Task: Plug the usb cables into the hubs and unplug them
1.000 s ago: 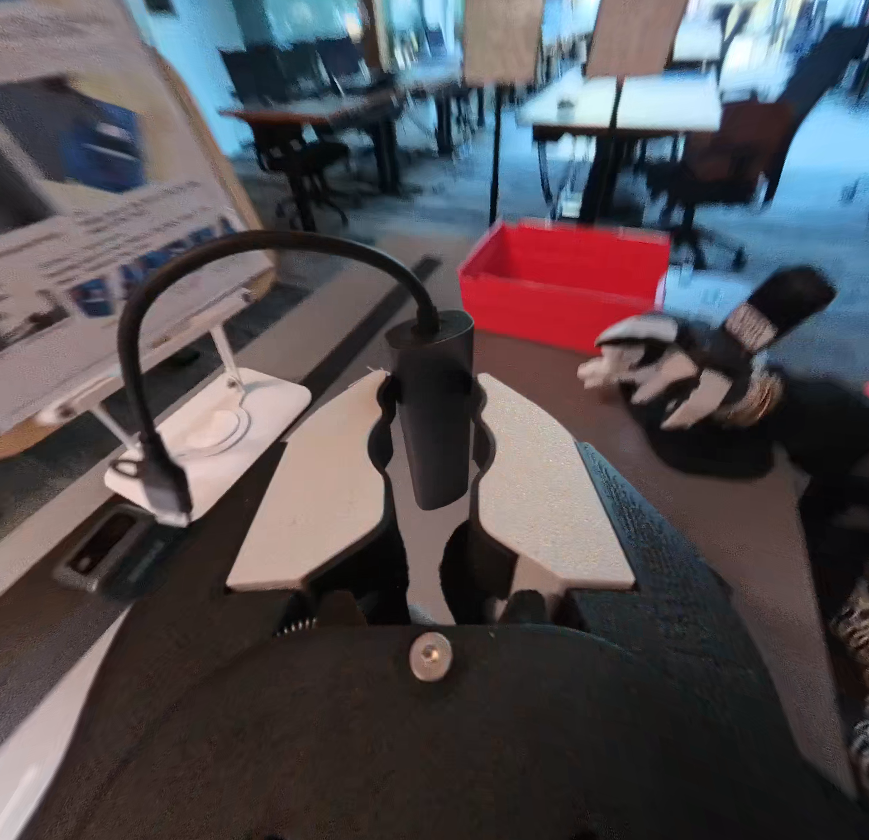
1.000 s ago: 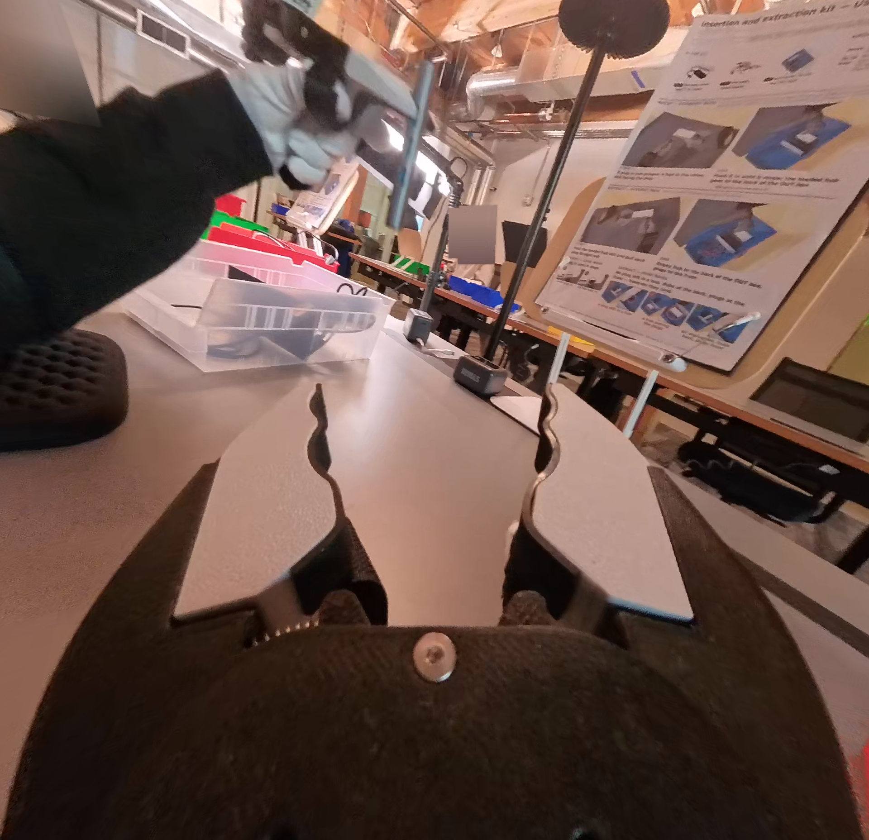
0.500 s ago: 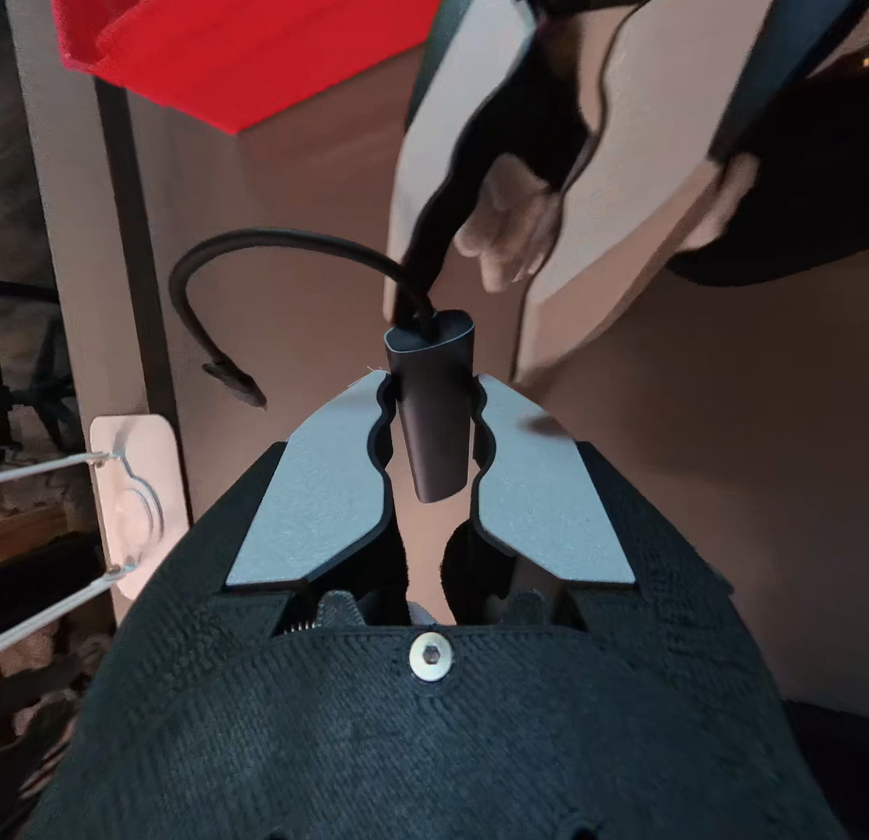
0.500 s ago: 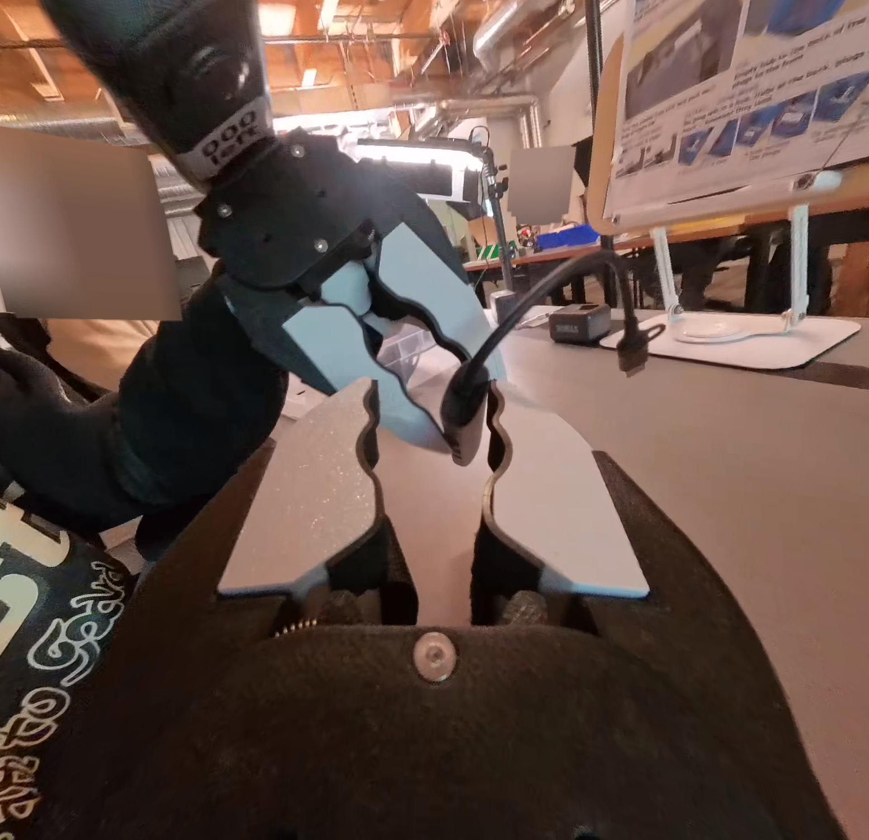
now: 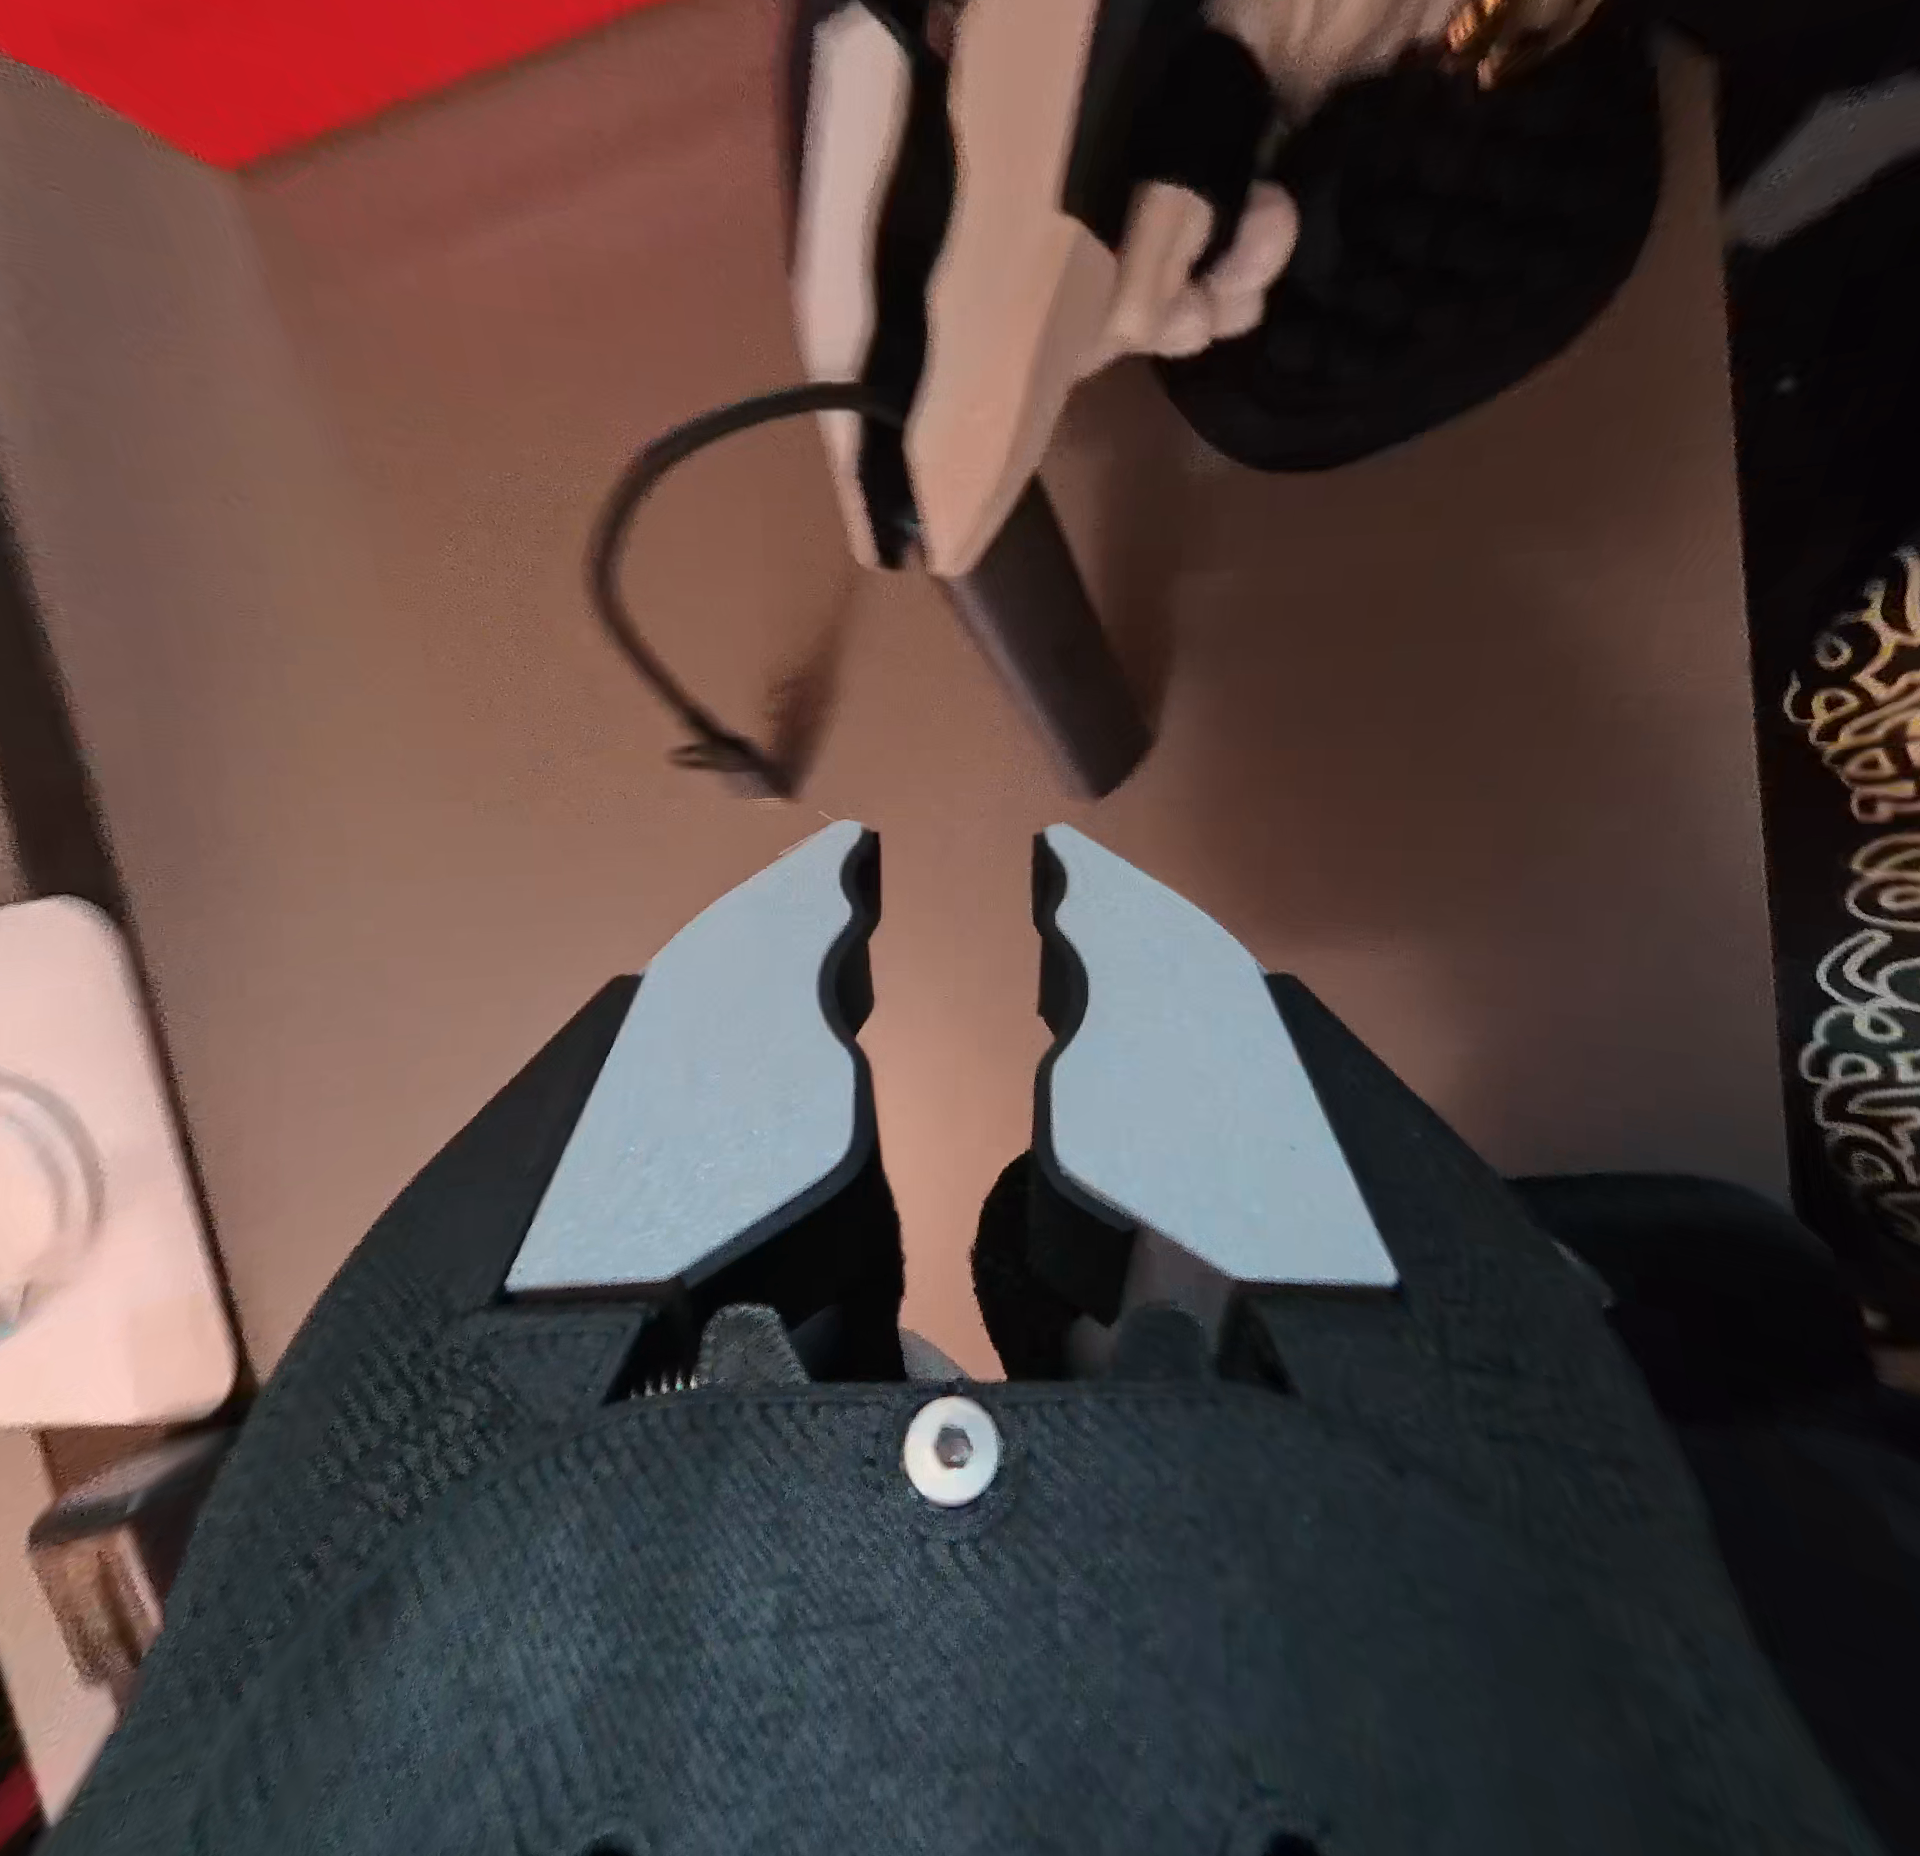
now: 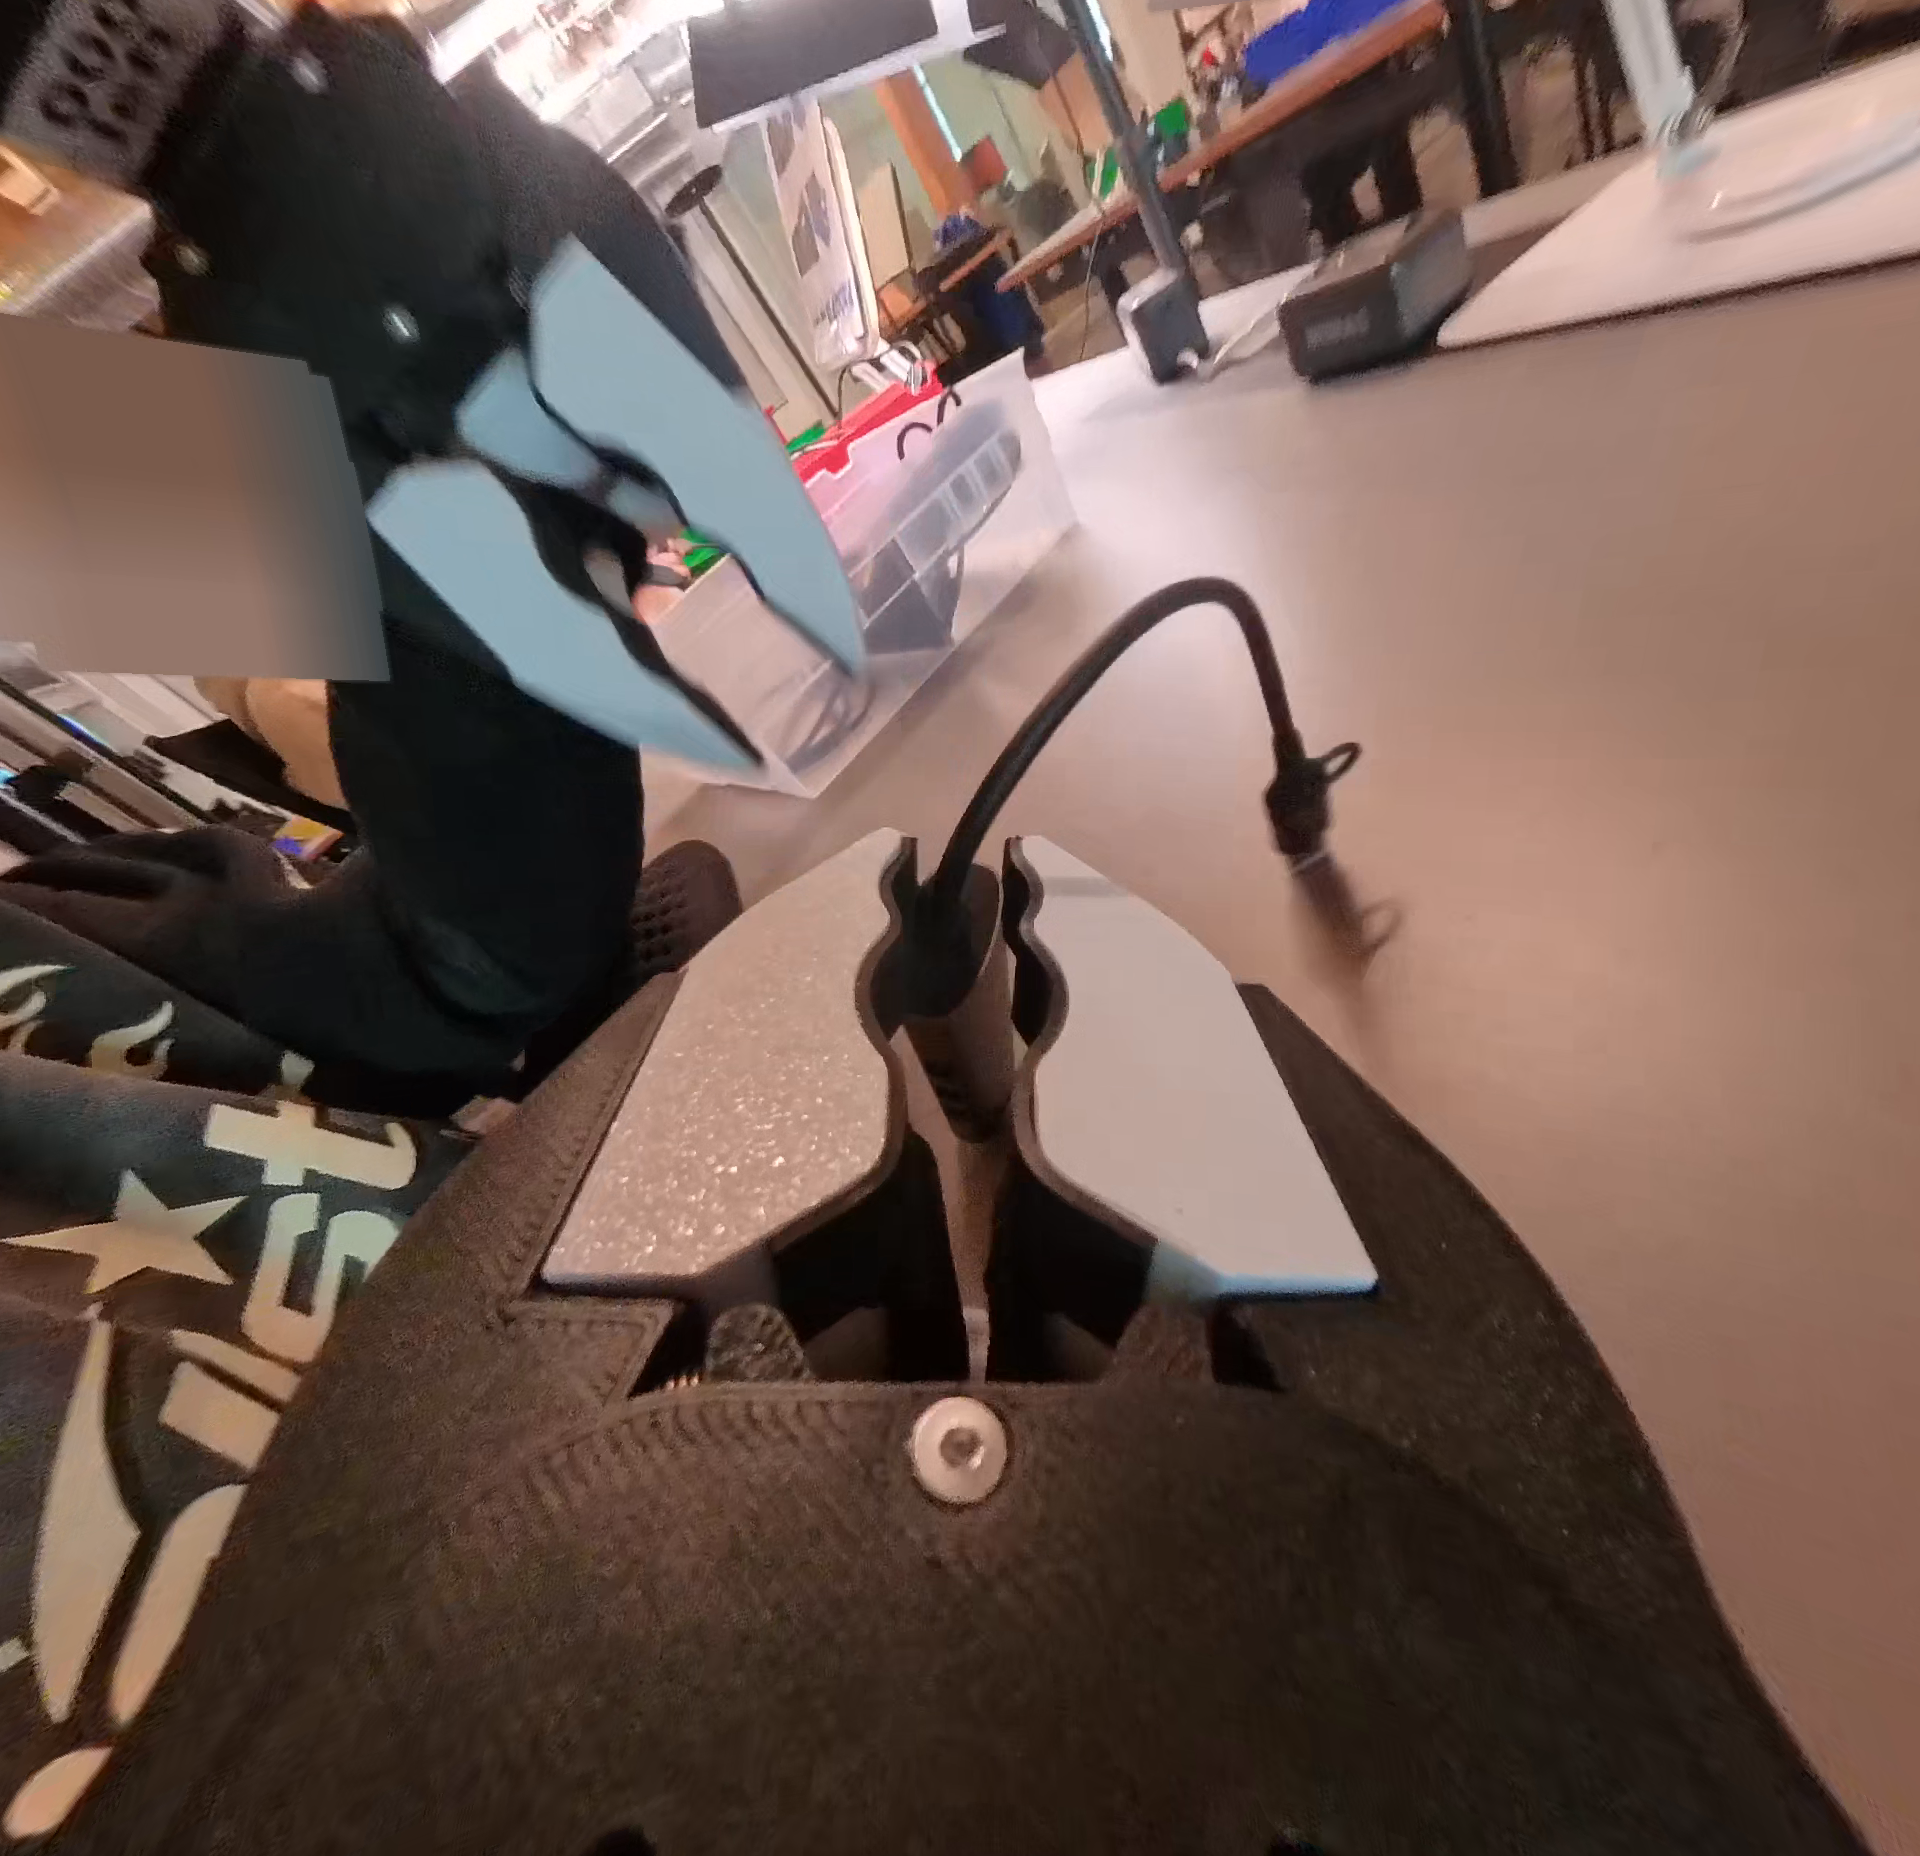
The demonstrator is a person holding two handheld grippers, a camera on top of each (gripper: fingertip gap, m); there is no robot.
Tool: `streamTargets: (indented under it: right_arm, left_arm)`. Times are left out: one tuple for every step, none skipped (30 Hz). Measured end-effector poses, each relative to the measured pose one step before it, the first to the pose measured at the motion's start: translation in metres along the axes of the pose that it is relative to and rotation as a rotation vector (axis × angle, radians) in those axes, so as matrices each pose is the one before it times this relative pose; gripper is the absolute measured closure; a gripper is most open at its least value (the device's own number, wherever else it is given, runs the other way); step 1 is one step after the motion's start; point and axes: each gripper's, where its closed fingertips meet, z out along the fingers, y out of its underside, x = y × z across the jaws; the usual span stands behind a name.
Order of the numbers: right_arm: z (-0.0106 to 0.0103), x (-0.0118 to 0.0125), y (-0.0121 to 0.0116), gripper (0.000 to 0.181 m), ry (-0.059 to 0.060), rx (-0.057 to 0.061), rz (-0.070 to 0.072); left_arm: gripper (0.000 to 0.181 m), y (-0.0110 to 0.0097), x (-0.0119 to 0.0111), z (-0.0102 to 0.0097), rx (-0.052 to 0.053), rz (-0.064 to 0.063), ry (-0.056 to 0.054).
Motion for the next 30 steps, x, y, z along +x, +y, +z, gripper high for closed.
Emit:
streamTargets:
  right_arm:
    - [0.00055, 0.00208, 0.00167, 0.166, 0.0032, -0.0128, 0.0265]
    - [0.00033, 0.00394, -0.00006, 0.166, 0.0218, -0.0015, 0.0161]
    - [0.00029, 0.00298, -0.00016, 0.166, 0.0209, -0.0006, 0.0074]
    - [0.00014, 0.00299, -0.00017, 0.166, 0.0218, 0.0000, 0.0055]
    - [-0.00004, 0.00332, -0.00016, 0.166, 0.0230, 0.0013, 0.0076]
    - [-0.00015, 0.00380, -0.00034, 0.166, 0.0251, 0.0010, 0.0094]
    - [-0.00008, 0.00405, -0.00020, 0.165, 0.0268, 0.0008, 0.0088]
    - [0.00010, 0.00358, -0.00004, 0.166, 0.0264, 0.0002, 0.0025]
    - [0.00027, 0.00295, -0.00004, 0.166, 0.0263, -0.0008, -0.0045]
    - [0.00065, 0.00268, 0.00111, 0.166, 0.0278, -0.0085, -0.0112]
    - [0.00118, 0.00141, 0.00110, 0.166, 0.0228, -0.0083, -0.0145]
    - [0.00069, 0.00120, 0.00045, 0.165, 0.0232, -0.0049, -0.0170]
    - [0.00045, 0.00130, 0.00054, 0.163, 0.0245, -0.0045, -0.0192]
    - [0.00017, 0.00120, 0.00001, 0.163, 0.0233, -0.0009, -0.0194]
    - [0.00000, 0.00094, -0.00008, 0.164, 0.0203, -0.0007, -0.0204]
    - [-0.00007, 0.00131, 0.00006, 0.163, 0.0231, -0.0024, -0.0214]
    - [0.00005, 0.00188, 0.00020, 0.162, 0.0272, -0.0042, -0.0251]
    - [0.00010, 0.00148, -0.00002, 0.161, 0.0234, -0.0020, -0.0274]
    - [0.00006, 0.00207, 0.00041, 0.161, 0.0277, -0.0049, -0.0248]
    - [0.00011, 0.00225, 0.00034, 0.160, 0.0271, -0.0054, -0.0250]
    - [0.00004, 0.00246, 0.00075, 0.159, 0.0259, -0.0075, -0.0232]
    - [0.00014, 0.00192, 0.00075, 0.158, 0.0194, -0.0081, -0.0199]
    - [0.00011, 0.00163, 0.00076, 0.158, 0.0151, -0.0071, -0.0134]
    - [0.00015, 0.00137, 0.00065, 0.157, 0.0118, -0.0063, -0.0100]
    - [0.00013, 0.00123, 0.00062, 0.157, 0.0096, -0.0046, -0.0075]
    - [0.00011, 0.00093, 0.00045, 0.157, 0.0077, -0.0041, -0.0058]
    - [0.00010, 0.00107, 0.00044, 0.156, 0.0076, -0.0034, -0.0049]
    - [0.00017, 0.00190, 0.00062, 0.155, 0.0131, -0.0050, -0.0035]
    - [0.00025, 0.00344, 0.00062, 0.151, 0.0256, -0.0058, -0.0097]
    - [0.00068, 0.00438, 0.00189, 0.145, 0.0349, -0.0142, -0.0244]
  left_arm:
    - [0.153, -0.00078, -0.00994, -0.01792, 0.0641, -0.0258, -0.0567]
    - [0.153, -0.00378, -0.01121, -0.01962, 0.0787, -0.0285, -0.0638]
    - [0.153, -0.00642, -0.01274, -0.02077, 0.0892, -0.0274, -0.0739]
    - [0.153, -0.00864, -0.01548, -0.02144, 0.0957, -0.0220, -0.0928]
    - [0.153, -0.00906, -0.01626, -0.02157, 0.0919, -0.0196, -0.0974]
    - [0.153, -0.00706, -0.01460, -0.02052, 0.0712, -0.0202, -0.0824]
    - [0.153, -0.00329, -0.01280, -0.01917, 0.0402, -0.0189, -0.0676]
    - [0.152, 0.00098, -0.01080, -0.01773, 0.0112, -0.0181, -0.0538]
    - [0.151, 0.00531, -0.00889, -0.01595, -0.0140, -0.0172, -0.0410]
    - [0.149, 0.00924, -0.00850, -0.01426, -0.0345, -0.0181, -0.0393]
    - [0.149, 0.01158, -0.00906, -0.01268, -0.0459, -0.0168, -0.0439]
    - [0.148, 0.01242, -0.00970, -0.01106, -0.0471, -0.0173, -0.0478]
    - [0.148, 0.01186, -0.00813, -0.00930, -0.0408, -0.0166, -0.0360]
    - [0.148, 0.00985, -0.00623, -0.00761, -0.0267, -0.0199, -0.0230]
    - [0.148, 0.00836, -0.00552, -0.00663, -0.0199, -0.0237, -0.0187]
    - [0.148, 0.00799, -0.00484, -0.00543, -0.0193, -0.0225, -0.0150]
    - [0.148, 0.00840, -0.00317, -0.00423, -0.0220, -0.0191, -0.0064]
    - [0.148, 0.01072, -0.00162, -0.00283, -0.0343, -0.0174, 0.0017]
    - [0.145, 0.01403, -0.00055, -0.00114, -0.0533, -0.0183, 0.0080]
    - [0.143, 0.01630, 0.00144, 0.00057, -0.0662, -0.0176, 0.0223]
    - [0.142, 0.01633, 0.00290, 0.00269, -0.0631, -0.0276, 0.0365]
    - [0.141, 0.01621, 0.00255, 0.00447, -0.0630, -0.0420, 0.0427]
    - [0.141, 0.01629, -0.00009, 0.00609, -0.0685, -0.0586, 0.0367]
    - [0.141, 0.01621, -0.00358, 0.00724, -0.0757, -0.0715, 0.0248]
    - [0.141, 0.01484, -0.00741, 0.00786, -0.0762, -0.0750, 0.0071]
    - [0.141, 0.01176, -0.00737, 0.00845, -0.0645, -0.0695, 0.0119]
    - [0.141, 0.00707, -0.00520, 0.00883, -0.0420, -0.0519, 0.0282]
    - [0.140, 0.00339, -0.00453, 0.00890, -0.0250, -0.0346, 0.0321]
    - [0.140, 0.00170, -0.00375, 0.00928, -0.0207, -0.0231, 0.0347]
    - [0.139, 0.00123, -0.00259, 0.00991, -0.0244, -0.0193, 0.0390]
